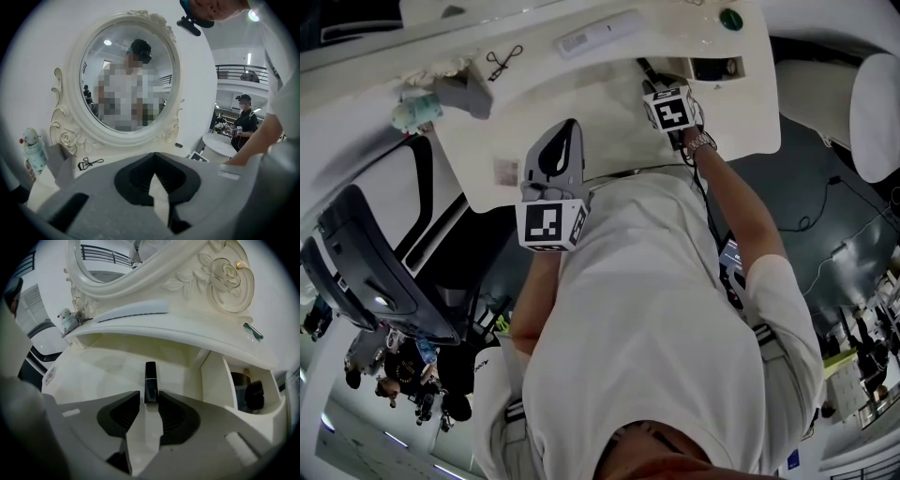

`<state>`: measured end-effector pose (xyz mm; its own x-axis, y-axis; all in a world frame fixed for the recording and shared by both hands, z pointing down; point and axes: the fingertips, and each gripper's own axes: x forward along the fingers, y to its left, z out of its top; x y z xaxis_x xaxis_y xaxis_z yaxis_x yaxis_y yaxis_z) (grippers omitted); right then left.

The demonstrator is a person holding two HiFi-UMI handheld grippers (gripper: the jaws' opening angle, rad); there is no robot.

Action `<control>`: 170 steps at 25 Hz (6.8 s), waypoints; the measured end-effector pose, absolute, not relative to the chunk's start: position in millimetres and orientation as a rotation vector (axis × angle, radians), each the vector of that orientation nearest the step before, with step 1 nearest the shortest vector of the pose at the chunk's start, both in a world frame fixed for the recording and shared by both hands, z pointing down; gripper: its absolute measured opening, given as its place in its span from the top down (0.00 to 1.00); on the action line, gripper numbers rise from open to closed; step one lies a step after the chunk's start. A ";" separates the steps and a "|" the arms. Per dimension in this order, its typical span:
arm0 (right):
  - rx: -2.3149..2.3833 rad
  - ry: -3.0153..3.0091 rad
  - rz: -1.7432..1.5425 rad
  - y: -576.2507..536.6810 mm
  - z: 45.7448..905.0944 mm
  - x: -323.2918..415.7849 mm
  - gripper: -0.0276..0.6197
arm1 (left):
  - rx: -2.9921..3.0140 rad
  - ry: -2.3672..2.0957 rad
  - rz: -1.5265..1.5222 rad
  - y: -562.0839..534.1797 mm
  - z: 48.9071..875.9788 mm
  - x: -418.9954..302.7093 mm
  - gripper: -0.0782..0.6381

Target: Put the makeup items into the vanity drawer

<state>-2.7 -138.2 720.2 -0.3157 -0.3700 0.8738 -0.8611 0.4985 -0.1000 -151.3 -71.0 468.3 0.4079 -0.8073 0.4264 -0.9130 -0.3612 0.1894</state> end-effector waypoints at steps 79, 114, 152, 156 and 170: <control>0.664 -1.798 0.780 -169.1 669.1 118.4 0.81 | 2.028 -1.793 0.178 -52.9 459.5 -75.7 0.88; 0.913 -2.434 0.531 -99.8 466.6 -9.1 0.95 | 2.235 -1.738 0.146 -7.1 426.5 -146.4 0.88; 1.104 -2.755 0.530 41.8 360.2 44.5 0.95 | 2.297 -1.732 0.140 55.1 388.7 -69.4 0.88; 1.022 -2.752 0.582 62.0 379.1 54.5 0.95 | 2.225 -1.765 0.192 89.8 398.2 -57.8 0.88; 1.054 -2.720 0.471 102.5 376.2 48.4 0.95 | 2.225 -1.753 0.124 126.6 399.7 -71.9 0.88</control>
